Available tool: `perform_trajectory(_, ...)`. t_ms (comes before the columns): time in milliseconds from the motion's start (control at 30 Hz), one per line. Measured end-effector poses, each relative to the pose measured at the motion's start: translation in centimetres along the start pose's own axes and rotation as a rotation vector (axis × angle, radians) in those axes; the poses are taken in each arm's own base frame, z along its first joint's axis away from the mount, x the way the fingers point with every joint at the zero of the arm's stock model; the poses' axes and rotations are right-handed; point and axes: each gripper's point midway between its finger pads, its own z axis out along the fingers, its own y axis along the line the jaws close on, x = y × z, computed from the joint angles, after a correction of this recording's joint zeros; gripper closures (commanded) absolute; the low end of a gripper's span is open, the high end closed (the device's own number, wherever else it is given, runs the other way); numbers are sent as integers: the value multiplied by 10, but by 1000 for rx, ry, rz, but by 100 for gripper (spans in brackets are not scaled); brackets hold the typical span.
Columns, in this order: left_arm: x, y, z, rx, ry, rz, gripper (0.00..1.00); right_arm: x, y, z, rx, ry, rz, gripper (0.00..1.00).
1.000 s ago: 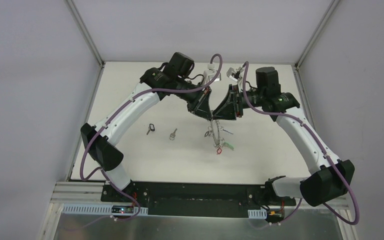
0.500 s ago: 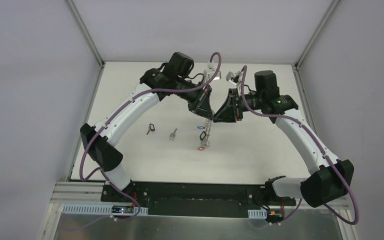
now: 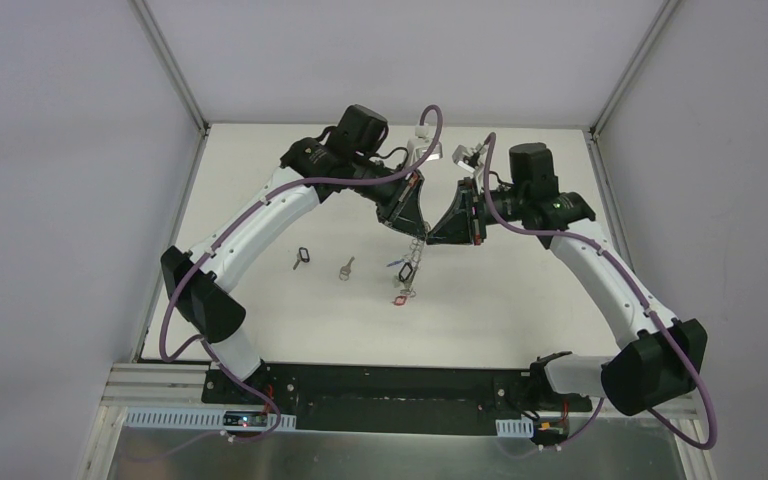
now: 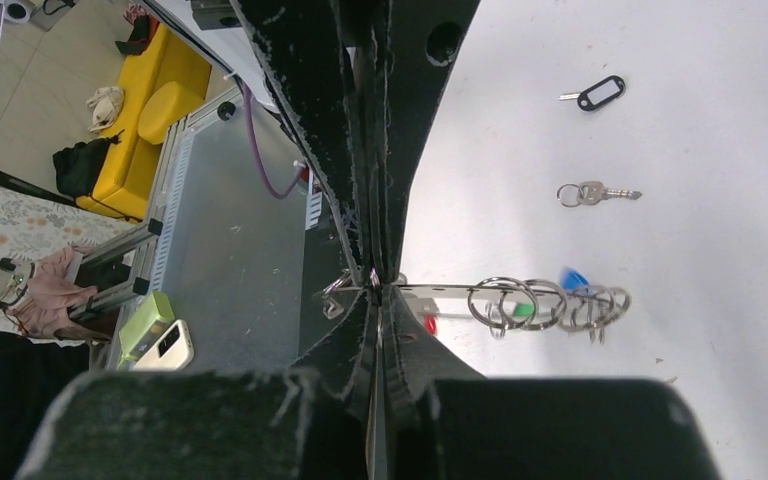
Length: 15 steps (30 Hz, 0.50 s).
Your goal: Put the keys on the keyring
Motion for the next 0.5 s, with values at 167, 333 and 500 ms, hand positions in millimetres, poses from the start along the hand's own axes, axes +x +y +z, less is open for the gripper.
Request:
perform_trajectory(167, -2, 1, 1, 0, -7, 8, 100, 0, -2, -4, -3, -18, -11, 100)
perform_trajectory(333, -6, 2, 1, -1, -20, 24, 95, -2, -1, -8, -4, -32, -17, 100)
perform_trajectory(500, -6, 3, 1, -8, -21, 23, 79, -3, -2, -8, -3, -34, -14, 100)
